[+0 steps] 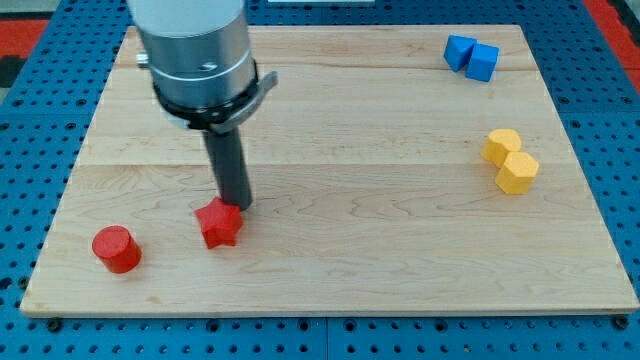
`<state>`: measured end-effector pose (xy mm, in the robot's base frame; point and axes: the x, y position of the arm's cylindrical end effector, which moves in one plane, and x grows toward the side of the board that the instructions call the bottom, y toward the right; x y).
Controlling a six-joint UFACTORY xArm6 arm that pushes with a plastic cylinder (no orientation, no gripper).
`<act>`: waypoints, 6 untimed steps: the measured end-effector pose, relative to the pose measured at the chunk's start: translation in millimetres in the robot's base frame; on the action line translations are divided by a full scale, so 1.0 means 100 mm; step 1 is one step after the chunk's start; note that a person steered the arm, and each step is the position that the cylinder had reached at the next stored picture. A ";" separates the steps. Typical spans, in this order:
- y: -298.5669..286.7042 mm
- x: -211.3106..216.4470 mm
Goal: Push the red star close to red circle
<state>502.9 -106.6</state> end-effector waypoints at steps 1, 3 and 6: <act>-0.22 0.09; 0.80 0.23; 0.53 0.65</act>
<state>567.5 -53.4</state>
